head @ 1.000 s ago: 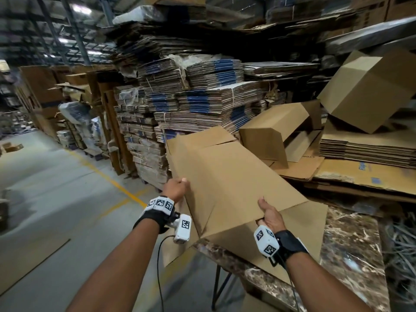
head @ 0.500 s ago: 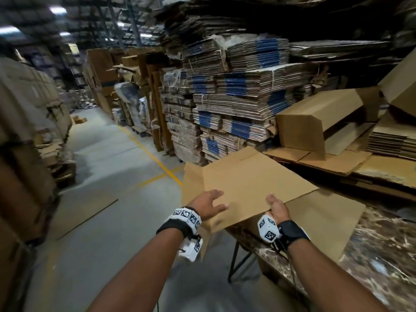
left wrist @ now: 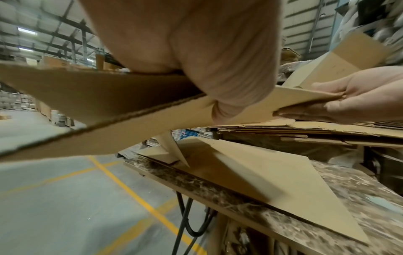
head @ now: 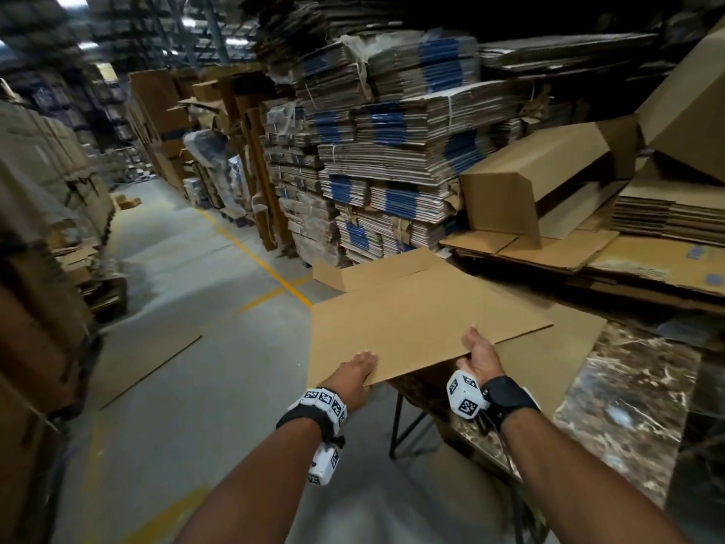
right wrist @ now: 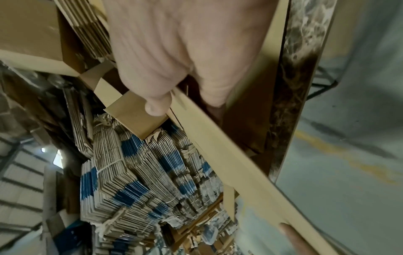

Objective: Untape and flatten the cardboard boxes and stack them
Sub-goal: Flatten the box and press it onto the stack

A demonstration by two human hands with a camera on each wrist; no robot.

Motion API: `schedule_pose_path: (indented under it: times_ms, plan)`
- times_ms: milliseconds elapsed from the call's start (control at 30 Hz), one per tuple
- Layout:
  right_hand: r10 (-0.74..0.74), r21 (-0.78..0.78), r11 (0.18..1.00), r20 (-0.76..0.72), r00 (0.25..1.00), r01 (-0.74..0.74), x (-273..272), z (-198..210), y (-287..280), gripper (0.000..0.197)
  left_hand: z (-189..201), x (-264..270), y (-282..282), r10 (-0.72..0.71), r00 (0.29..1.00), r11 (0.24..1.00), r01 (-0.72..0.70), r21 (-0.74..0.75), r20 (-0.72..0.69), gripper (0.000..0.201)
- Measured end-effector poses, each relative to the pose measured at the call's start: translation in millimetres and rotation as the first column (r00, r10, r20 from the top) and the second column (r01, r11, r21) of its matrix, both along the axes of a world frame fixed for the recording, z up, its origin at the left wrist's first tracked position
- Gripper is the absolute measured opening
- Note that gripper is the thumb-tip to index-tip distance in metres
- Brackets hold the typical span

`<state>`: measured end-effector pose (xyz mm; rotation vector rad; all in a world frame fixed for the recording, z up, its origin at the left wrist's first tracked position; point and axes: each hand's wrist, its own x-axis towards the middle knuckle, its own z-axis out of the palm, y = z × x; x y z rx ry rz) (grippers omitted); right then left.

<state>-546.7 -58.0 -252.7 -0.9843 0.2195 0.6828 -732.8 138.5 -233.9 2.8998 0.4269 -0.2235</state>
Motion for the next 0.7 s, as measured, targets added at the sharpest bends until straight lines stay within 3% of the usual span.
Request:
schedule_pose_path:
  times_ms: [67,167,267,400,500,633,700]
  plan:
    - [0.099,0.046,0.994,-0.024,0.995,-0.098,-9.6,-10.9,-10.3,0.022,-9.2,10.0,-18.6,-0.036,0.999,0.999,0.036,-0.03,-0.008,0.066]
    - [0.265,-0.024,0.963,-0.071,0.962,-0.267,-26.4,-34.9,-24.6,0.022,-29.9,29.4,-53.9,-0.089,0.995,0.994,0.086,-0.071,-0.038,0.064]
    - [0.159,-0.108,0.979,-0.115,0.981,-0.171,-28.1,-61.3,-43.7,0.021,-53.3,45.9,-84.5,-0.152,0.985,0.983,0.141,-0.119,-0.086,0.067]
    - [-0.012,-0.14,0.99,-0.1,0.995,-0.002,-15.9,-76.9,-77.8,0.021,-75.0,56.7,-96.1,-0.192,0.978,0.972,0.178,-0.154,-0.084,0.095]
    - [-0.109,-0.25,0.964,-0.048,0.993,0.093,-6.4,-78.2,-86.9,0.018,-79.5,63.1,-97.2,-0.222,0.973,0.965,0.21,-0.156,-0.068,0.104]
    - [-0.184,-0.401,0.904,-0.059,0.981,0.146,16.7,-96.1,-100.2,0.018,-84.2,68.4,-81.9,-0.198,0.977,0.96,0.176,-0.22,-0.084,0.093]
    - [-0.153,-0.493,0.861,-0.014,0.988,0.126,31.6,-108.6,-112.7,0.018,-84.0,70.8,-69.7,-0.128,0.988,0.968,0.106,-0.226,-0.086,0.08]
